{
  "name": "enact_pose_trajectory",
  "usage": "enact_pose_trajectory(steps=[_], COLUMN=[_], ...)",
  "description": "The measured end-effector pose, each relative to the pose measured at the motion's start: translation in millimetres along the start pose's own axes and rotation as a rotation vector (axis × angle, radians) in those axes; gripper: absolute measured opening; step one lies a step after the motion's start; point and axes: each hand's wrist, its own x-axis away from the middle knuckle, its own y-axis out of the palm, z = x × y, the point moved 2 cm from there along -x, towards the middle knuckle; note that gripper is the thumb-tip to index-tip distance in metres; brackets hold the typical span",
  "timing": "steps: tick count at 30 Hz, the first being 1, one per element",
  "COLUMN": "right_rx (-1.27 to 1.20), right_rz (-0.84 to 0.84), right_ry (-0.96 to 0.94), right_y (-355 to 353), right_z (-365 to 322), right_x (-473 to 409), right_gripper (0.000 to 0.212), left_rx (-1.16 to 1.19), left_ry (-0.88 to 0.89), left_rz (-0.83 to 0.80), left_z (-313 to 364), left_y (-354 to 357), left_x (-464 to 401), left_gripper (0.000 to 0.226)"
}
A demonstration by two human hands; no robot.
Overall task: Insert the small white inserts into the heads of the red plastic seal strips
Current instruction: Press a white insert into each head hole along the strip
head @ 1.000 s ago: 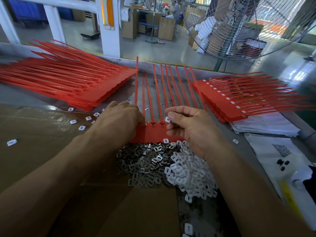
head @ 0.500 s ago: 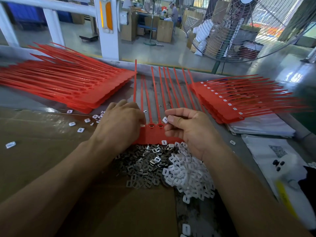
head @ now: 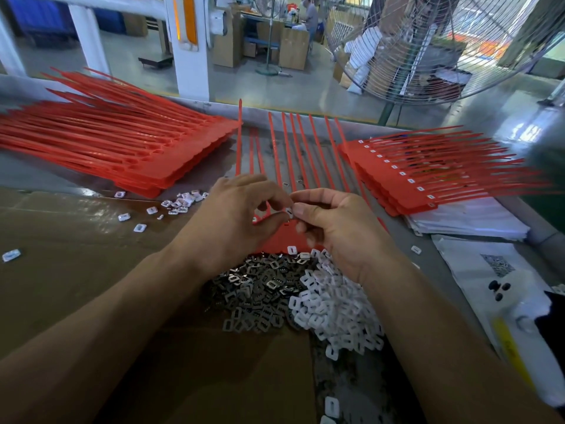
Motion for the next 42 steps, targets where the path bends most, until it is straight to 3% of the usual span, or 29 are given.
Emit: enact_pose_trajectory(steps=[3,8,16,24,26,42], right_rx=[-0.034,-0.088,-0.183,-0.187,-0.181,-0.157], right_rz=[0.051,0.171,0.179,0.178,0.187,0.188], right_ry=[-0.019,-0.027,-0.061,-0.039,-0.036,-0.055], right_y=[1,-5,-3,1,0,0], right_z=[0,-3,-9,-14,-15,-13], right_x=[0,-1,5,10,11,12], right_gripper=[0.013,0.033,0.022,0.02,0.02,0.014], left_rx=[-0.019,-0.091,-0.158,-0.2,-0.217,-0.362], left_ry=[-0.067,-0.261,-0.356,-0.368,-0.359,-0.152], left_rz=[0.023,0.013,-0.072,-0.096,-0.099,-0.29], left_z=[-5,-22,-30,-35,-35,-20], left_y=[0,3,14,17,15,4], left_x=[-1,0,-1,-2,-1,3], left_gripper=[0.01,0.007,0.009,0.005,0.014,0.027])
